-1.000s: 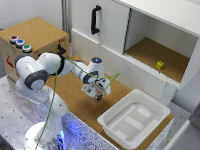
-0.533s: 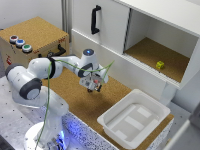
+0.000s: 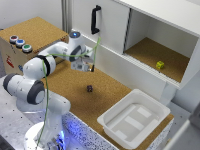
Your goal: Put the pink object on top of the drawer
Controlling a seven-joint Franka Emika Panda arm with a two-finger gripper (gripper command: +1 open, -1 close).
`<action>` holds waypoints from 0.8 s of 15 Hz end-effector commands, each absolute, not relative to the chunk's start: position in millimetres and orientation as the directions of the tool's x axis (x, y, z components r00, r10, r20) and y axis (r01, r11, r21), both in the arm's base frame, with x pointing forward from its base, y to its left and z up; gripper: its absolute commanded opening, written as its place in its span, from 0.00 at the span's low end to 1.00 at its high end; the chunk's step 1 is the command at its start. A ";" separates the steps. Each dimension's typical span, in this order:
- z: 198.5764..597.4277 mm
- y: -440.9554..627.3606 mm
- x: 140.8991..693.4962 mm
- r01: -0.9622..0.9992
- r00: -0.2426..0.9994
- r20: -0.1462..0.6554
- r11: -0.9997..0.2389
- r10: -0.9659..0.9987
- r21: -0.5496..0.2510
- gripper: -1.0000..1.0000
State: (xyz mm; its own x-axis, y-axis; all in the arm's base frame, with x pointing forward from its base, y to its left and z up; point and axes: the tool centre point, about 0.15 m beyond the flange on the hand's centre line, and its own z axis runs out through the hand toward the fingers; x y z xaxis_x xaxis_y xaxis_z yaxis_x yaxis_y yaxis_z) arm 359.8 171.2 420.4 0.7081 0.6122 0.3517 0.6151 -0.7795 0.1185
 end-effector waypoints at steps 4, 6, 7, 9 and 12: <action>472.8 360.1 371.5 0.905 0.422 0.065 -0.424 0.904 0.032 0.00; 464.0 384.8 355.6 0.954 0.297 0.010 -0.298 0.955 0.041 0.00; 463.2 396.4 350.1 0.968 0.246 0.003 -0.246 0.969 0.039 0.00; 472.0 421.3 349.4 0.983 0.178 0.029 -0.179 0.984 0.040 0.00; 469.3 447.8 338.6 0.999 0.027 -0.004 -0.027 1.000 0.042 0.00</action>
State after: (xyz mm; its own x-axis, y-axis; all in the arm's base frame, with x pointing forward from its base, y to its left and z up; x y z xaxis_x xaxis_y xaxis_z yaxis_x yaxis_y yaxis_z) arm 336.4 387.8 457.6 0.2044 0.9618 0.1819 0.9712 -0.2225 0.0853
